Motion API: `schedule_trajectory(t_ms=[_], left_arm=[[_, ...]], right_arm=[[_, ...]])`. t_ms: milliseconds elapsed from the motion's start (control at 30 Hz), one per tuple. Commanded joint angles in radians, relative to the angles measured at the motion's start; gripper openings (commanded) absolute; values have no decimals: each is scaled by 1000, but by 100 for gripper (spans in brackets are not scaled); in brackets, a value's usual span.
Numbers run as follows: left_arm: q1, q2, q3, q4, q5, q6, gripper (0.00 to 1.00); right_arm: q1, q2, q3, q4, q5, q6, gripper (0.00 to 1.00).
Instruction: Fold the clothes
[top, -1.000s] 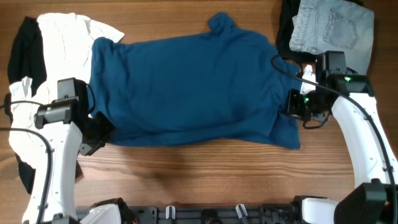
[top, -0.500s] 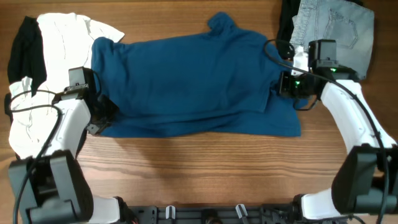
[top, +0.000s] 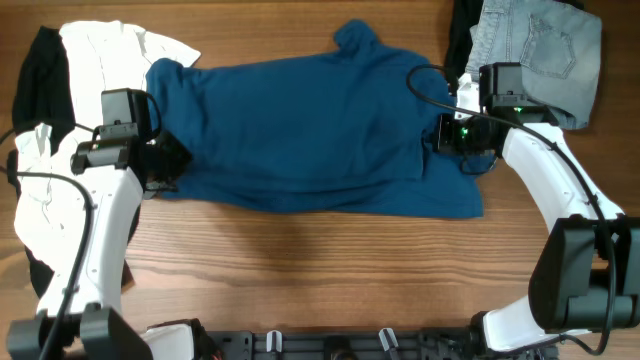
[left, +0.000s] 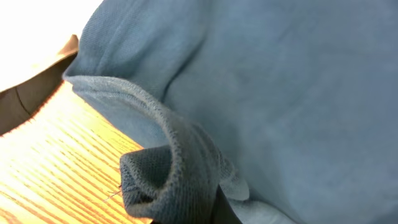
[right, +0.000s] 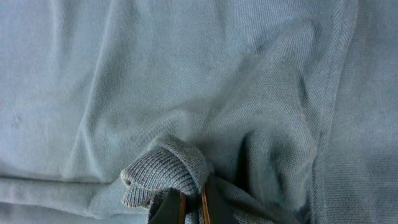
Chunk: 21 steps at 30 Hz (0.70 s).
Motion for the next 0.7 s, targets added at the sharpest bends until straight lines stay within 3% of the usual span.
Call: schedule_trajectory(t_ms=[0,133,400,667], left_arm=[[-5,-30,23,25,-103,19,4],[26,10,23,68,-199,19,4],[97,12,23,73,-186,19,4],[95,12,23,72,-182,19,4]], right_arm=[[0,11,36,21,2,-21,4],[-19,9,101,3,10,-21,4],[-121,-145,111,-85,-21,-42,4],[-96,-124,108,-86,-23,-49,4]])
